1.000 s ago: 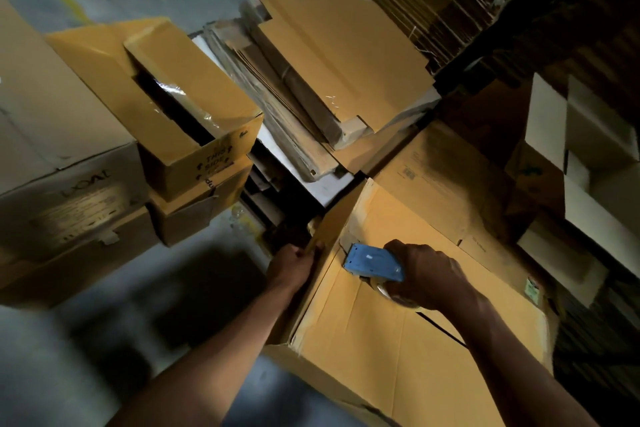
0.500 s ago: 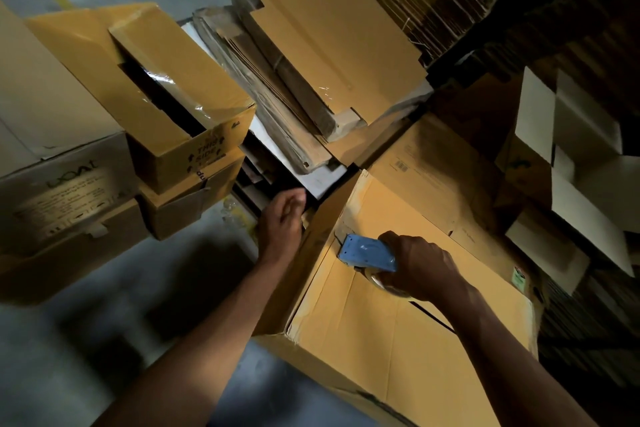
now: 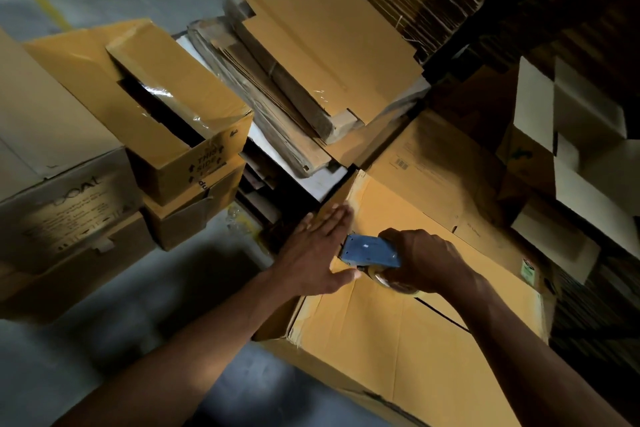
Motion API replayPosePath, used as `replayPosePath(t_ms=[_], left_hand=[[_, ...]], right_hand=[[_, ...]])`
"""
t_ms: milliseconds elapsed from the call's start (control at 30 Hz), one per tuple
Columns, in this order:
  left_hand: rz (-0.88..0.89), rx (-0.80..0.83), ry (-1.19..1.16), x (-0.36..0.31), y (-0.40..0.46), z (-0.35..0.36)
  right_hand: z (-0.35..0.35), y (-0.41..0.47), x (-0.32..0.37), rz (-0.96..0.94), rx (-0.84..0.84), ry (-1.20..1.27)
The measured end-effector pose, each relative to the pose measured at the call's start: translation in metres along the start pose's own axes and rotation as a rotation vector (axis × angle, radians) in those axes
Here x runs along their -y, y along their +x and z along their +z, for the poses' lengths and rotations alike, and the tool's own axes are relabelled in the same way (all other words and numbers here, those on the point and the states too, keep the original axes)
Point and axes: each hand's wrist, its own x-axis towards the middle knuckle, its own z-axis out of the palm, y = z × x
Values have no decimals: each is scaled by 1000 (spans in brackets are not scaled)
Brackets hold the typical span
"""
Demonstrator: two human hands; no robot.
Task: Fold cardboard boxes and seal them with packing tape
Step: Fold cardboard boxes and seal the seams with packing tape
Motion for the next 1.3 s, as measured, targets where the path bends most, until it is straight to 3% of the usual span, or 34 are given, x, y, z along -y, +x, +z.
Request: replayPosePath(t_ms=[67, 233, 567, 733, 1000, 1300], left_hand=[[112, 89, 148, -2, 5, 4], [112, 195, 366, -3, 4, 4], [86, 233, 433, -10, 3, -4], [75, 246, 452, -15, 5, -5], [-24, 302, 602, -43, 7, -5], [0, 390, 629, -77, 6, 31]], right_hand=[[-6, -5, -10, 2, 28, 32], [-8, -23, -26, -23, 49, 197], [-4, -74, -72, 66, 47, 145], [-1, -119, -108, 200, 104, 129], [41, -99, -93, 190, 94, 60], [48, -96, -88, 191, 67, -3]])
